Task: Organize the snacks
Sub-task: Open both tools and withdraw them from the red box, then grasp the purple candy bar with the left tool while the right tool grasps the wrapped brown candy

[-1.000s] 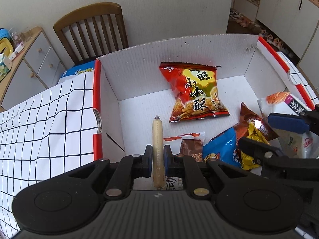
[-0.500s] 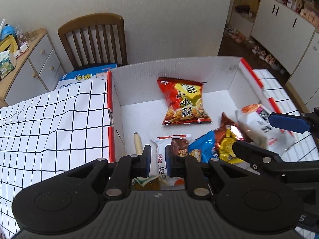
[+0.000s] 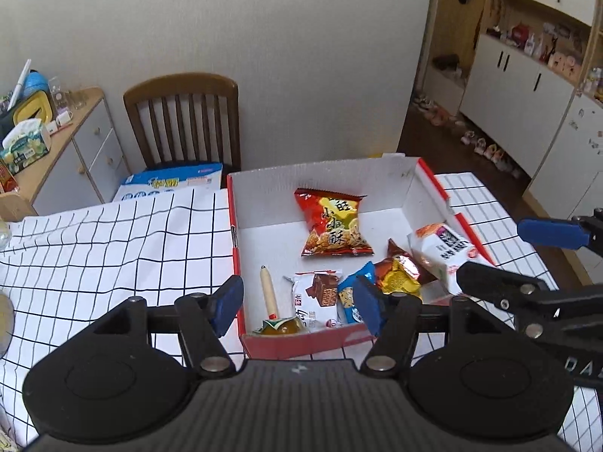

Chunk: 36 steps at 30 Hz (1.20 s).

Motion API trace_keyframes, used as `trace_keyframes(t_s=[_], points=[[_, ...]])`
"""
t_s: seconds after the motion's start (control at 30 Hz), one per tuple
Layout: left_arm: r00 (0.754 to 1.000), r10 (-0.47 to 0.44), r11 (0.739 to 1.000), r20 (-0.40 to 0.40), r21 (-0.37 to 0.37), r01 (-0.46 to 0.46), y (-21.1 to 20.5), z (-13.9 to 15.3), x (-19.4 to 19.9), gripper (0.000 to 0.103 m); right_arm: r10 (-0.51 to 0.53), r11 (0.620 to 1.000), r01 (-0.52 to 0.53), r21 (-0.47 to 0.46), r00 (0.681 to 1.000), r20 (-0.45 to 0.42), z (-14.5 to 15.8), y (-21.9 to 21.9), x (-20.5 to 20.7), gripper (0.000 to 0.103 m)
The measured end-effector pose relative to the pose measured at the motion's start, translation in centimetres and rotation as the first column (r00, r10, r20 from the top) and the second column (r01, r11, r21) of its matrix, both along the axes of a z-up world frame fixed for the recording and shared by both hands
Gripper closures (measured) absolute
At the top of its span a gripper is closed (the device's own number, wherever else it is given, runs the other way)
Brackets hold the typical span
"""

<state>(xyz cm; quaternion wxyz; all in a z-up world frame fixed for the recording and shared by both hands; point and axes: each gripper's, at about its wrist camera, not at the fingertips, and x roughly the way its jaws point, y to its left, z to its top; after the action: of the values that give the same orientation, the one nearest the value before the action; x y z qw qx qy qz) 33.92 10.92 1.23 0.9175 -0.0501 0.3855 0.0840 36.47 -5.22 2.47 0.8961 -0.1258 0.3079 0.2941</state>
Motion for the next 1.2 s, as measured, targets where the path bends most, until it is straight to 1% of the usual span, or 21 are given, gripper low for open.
trace_keyframes(t_s=[0.23, 0.3, 0.37, 0.5, 0.63, 0.73, 0.8, 0.93, 1.0, 1.2], points=[[0.998, -0.024, 1.000, 0.049, -0.012, 0.024, -0.7, 1.6, -3.5, 0.039, -0.003, 0.998, 0.002, 0.058, 1.000, 0.021, 2.0, -1.5, -2.6, 0.025], [0.997, -0.025, 1.000, 0.066, -0.004, 0.026, -0.9, 2.0, -4.5, 0.034, 0.001, 0.997, -0.003, 0.073, 1.000, 0.031, 2.5, -1.9, -3.4, 0.022], [0.996, -0.032, 0.999, 0.084, -0.005, 0.032, -1.1, 2.3, -5.4, 0.033, 0.003, 0.996, -0.006, 0.087, 0.999, 0.038, 2.9, -2.2, -4.2, 0.020], [0.993, -0.050, 0.999, 0.108, 0.007, 0.050, -1.5, 2.9, -7.3, 0.033, 0.005, 0.992, -0.010, 0.123, 0.999, 0.041, 3.4, -3.1, -5.6, 0.015], [0.990, -0.061, 0.998, 0.125, -0.001, 0.062, -1.7, 3.2, -9.0, 0.033, 0.011, 0.990, -0.018, 0.141, 0.999, 0.050, 3.7, -4.1, -7.2, 0.011], [0.989, -0.067, 0.998, 0.133, -0.011, 0.069, -1.9, 3.3, -10.3, 0.033, 0.011, 0.989, -0.021, 0.148, 0.998, 0.069, 3.9, -4.8, -8.4, 0.006], [0.987, -0.075, 0.997, 0.143, -0.006, 0.076, -2.1, 3.4, -11.3, 0.033, 0.006, 0.987, -0.018, 0.157, 0.997, 0.077, 4.0, -5.3, -9.2, 0.001], [0.984, -0.084, 0.996, 0.157, -0.012, 0.087, -2.6, 3.1, -13.0, 0.031, -0.001, 0.986, -0.016, 0.164, 0.995, 0.104, 3.9, -6.4, -10.7, 0.000], [0.984, -0.079, 0.996, 0.161, -0.024, 0.084, -2.8, 2.7, -13.7, 0.020, -0.004, 0.985, -0.014, 0.170, 0.994, 0.106, 3.7, -6.9, -11.3, 0.000], [0.985, -0.070, 0.995, 0.160, -0.058, 0.081, -3.3, 1.2, -15.2, 0.020, -0.007, 0.987, -0.009, 0.162, 0.995, 0.100, 2.4, -8.1, -12.8, 0.000]])
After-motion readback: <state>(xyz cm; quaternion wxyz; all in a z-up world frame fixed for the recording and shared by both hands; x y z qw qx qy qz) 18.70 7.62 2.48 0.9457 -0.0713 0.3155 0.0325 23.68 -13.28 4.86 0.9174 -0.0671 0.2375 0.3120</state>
